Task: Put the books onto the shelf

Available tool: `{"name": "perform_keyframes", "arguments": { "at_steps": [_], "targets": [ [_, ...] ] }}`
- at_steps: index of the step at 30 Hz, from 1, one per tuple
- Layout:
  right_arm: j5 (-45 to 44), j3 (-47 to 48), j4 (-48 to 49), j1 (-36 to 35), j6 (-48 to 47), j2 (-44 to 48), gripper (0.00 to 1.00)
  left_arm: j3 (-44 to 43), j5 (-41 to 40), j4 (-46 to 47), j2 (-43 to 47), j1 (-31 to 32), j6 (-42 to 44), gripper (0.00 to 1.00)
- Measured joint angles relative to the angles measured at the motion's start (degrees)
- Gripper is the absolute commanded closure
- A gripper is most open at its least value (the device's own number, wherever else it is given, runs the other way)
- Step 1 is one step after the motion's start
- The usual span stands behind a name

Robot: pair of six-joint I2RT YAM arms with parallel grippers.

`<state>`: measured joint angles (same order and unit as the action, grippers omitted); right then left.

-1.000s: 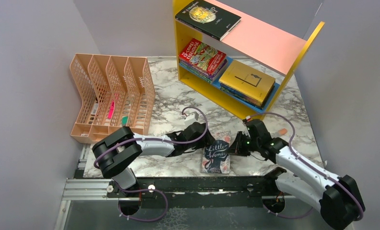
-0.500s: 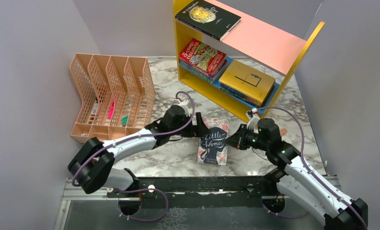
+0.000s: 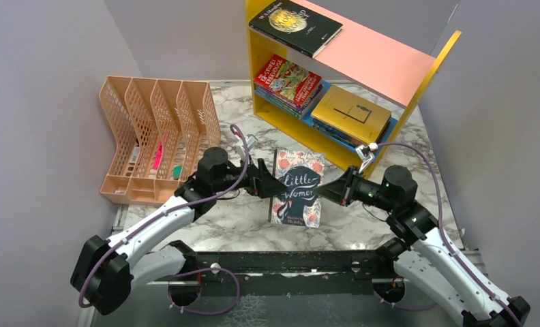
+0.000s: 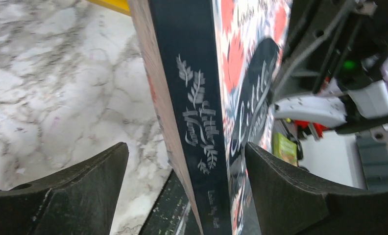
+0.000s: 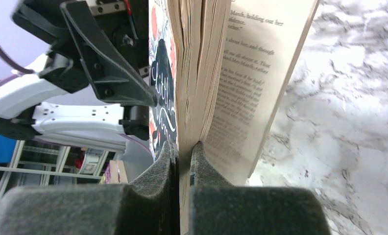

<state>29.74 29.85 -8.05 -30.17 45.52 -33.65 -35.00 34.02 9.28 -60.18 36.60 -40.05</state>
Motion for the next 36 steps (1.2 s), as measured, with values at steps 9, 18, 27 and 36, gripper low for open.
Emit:
{"name": "perform_keyframes", "arguments": {
  "at_steps": [9,18,27,36],
  "targets": [
    [1.73,2.80,5.51,0.00,0.50,-0.07,0.99,1.79,10.73,6.75,8.04,-0.33,-3.45,0.54],
    [4.35,7.08,8.22,-0.11,-2.58,-2.73,0.99,1.44,11.02,8.52,11.78,-0.98,-4.07,1.00],
    [4.52,9.97,8.22,-0.11,-5.38,-3.96,0.98,-2.38,8.09,5.09,11.74,-0.85,-3.13,1.00],
    [4.04,16.48,6.99,-0.09,-6.75,-6.34,0.33,-7.78,4.55,2.45,11.74,-0.68,-5.51,1.00]
  ]
}}
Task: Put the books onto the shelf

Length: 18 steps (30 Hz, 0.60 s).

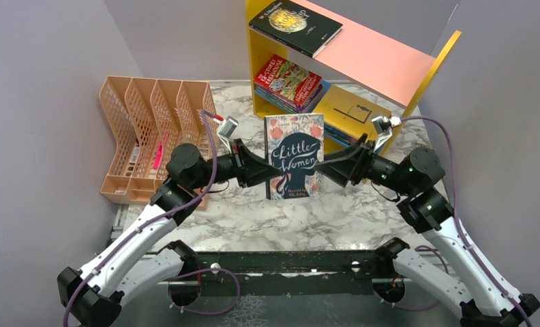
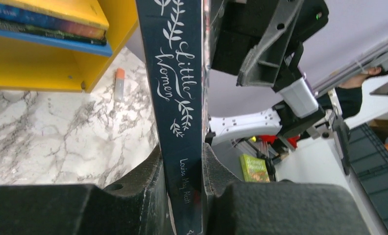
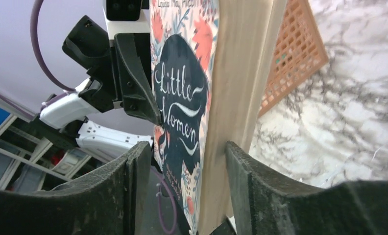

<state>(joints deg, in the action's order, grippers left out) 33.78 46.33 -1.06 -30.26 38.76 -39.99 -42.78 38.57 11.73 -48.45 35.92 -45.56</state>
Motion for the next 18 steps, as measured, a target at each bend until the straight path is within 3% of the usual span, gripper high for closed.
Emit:
{"name": "perform_keyframes", "arguments": {
  "at_steps": [4,11,18],
  "targets": [
    [-3.04,4.31,-1.73,0.00,-0.46,0.31,0.26,-7.48,-4.76,-5.11,-0.13,0.20,0.02,1.00],
    [-9.99,8.26,-2.99,0.00,-2.01,4.61,0.25,-24.41,-18.25,-6.91,-3.85,0.17,1.22,1.00],
    [-12.83,8.37,-4.61,0.00,-3.17,7.17,0.25,-40.28,-29.05,-4.11,-18.16,0.17,-2.34,1.00]
  ]
}}
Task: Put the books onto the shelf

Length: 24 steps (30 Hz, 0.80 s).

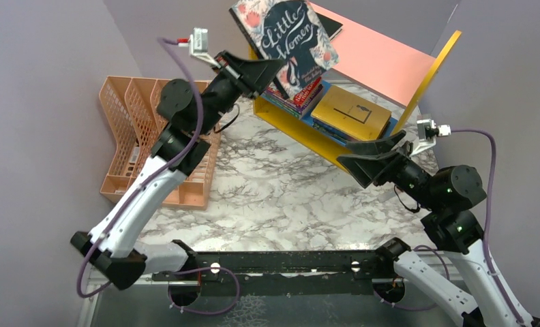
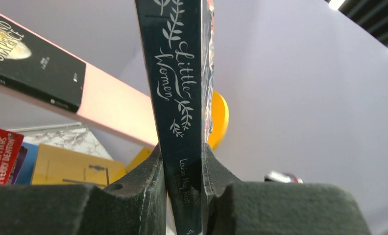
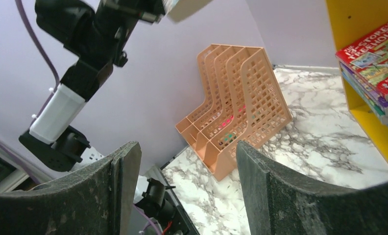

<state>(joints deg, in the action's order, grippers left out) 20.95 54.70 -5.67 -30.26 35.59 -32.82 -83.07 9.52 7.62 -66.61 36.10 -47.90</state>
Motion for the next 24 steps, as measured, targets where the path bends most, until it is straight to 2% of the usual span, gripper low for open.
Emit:
{"name": "perform_keyframes", "arguments": {
  "at_steps": [12,20,24],
  "targets": [
    [-2.29,-0.04,-3.48,0.00,-1.25,1.51,0.25,-26.12,-7.93,3.19,-30.40,-0.09,-10.56,1.00],
    [-2.27,-1.31,-4.07,0.00,-1.07,1.51,0.25,-38.32,-15.58,4.46,-43.06,-0.37,-12.41,1.00],
    [-2.27,-2.08,-4.26,0.00,-0.63,1.51,0.25,-39.69,-17.90,4.83,-46.66,-1.49,-14.49,1.00]
  ]
}}
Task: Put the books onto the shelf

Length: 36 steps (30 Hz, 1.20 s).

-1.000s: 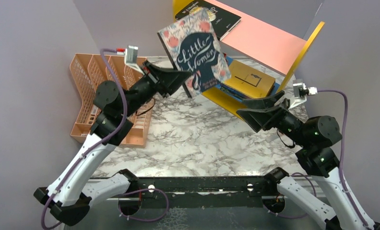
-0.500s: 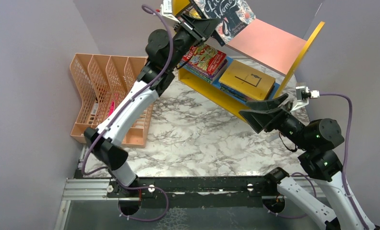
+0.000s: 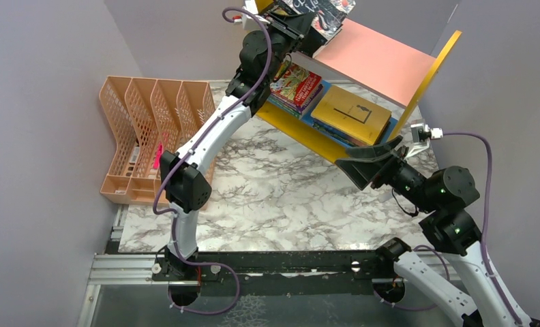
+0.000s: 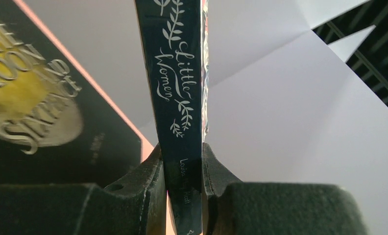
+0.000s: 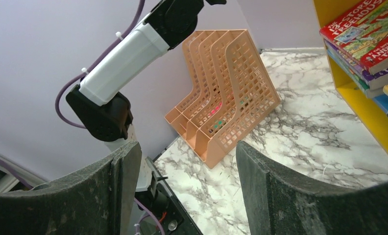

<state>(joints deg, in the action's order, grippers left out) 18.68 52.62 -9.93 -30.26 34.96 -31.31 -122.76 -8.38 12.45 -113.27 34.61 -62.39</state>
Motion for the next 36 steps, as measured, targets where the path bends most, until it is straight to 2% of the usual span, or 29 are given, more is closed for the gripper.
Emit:
{"name": "perform_keyframes", "arguments": {
  "at_steps": [7,13,16,20,22,29,36],
  "targets": [
    [0.00,-0.94,-0.04,0.00,0.13,-0.28,0.25,5.05,-0.44,-0.11,-0.74,-3.98,-8.24,1.00],
    [0.02,-1.86,-0.02,0.00,0.33,-0.76,0.25,5.01,1.92,-2.43,-0.42,-5.84,-12.31,1.00],
    [0.02,-2.32,-0.04,0.00,0.61,-0.90,0.25,4.46,2.80,-4.22,-0.42,-6.34,-13.53,0.93],
    [0.04,-2.45,-0.04,0.00,0.98,-0.92,0.25,4.39,2.97,-5.38,-0.20,-6.54,-14.62,0.70],
    [0.04,-2.45,-0.02,0.00,1.01,-0.90,0.25,4.35,2.97,-5.81,-0.11,-6.54,-14.75,0.63],
    [0.04,-2.58,-0.02,0.00,1.05,-0.90,0.25,2.86,2.89,-9.38,0.66,-6.80,-13.25,0.52],
    [0.04,-3.06,-0.04,0.00,1.05,-0.92,0.25,-2.64,2.73,-17.29,0.63,-6.91,-9.38,0.40]
  ]
}}
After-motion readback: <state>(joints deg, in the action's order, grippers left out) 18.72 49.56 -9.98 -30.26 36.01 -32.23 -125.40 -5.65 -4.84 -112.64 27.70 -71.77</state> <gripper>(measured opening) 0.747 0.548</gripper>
